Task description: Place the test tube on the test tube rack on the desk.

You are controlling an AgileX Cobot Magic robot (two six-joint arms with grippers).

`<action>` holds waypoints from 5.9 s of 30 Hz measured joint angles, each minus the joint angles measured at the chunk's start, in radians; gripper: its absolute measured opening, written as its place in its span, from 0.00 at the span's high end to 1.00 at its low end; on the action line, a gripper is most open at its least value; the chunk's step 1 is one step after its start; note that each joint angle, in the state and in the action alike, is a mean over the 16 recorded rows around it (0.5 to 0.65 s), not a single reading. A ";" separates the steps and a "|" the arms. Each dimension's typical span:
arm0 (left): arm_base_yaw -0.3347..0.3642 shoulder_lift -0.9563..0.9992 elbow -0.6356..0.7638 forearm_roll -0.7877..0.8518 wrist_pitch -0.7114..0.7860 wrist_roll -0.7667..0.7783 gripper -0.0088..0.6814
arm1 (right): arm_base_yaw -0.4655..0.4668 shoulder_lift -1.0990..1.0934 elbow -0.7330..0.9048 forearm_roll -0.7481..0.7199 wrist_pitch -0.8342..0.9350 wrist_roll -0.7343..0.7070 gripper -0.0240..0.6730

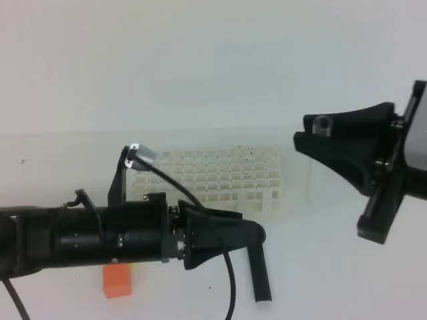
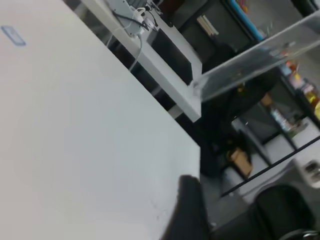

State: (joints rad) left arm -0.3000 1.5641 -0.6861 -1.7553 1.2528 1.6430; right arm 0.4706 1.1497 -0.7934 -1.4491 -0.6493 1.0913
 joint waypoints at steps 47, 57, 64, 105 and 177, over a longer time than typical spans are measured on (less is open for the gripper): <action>0.000 -0.475 0.002 0.214 -1.153 -0.397 0.99 | 0.000 0.162 0.212 0.305 -0.027 -0.262 0.79; 0.000 -0.470 0.002 0.206 -1.147 -0.397 0.99 | 0.000 0.190 0.212 0.349 -0.055 -0.326 0.79; 0.000 -0.470 0.003 0.206 -1.146 -0.396 0.99 | 0.000 0.191 0.212 0.352 -0.057 -0.351 0.79; 0.000 -1.472 0.707 0.002 -1.314 -0.397 0.99 | 0.000 0.191 0.212 0.310 0.022 -0.347 0.79; 0.000 -1.500 0.720 -0.034 -1.412 -0.388 0.99 | 0.280 0.712 -0.308 1.261 -0.019 -1.068 0.79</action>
State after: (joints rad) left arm -0.3000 0.0639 0.0335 -1.7888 -0.1594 1.2547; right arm 0.7502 1.8614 -1.1014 -0.1879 -0.6685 0.0232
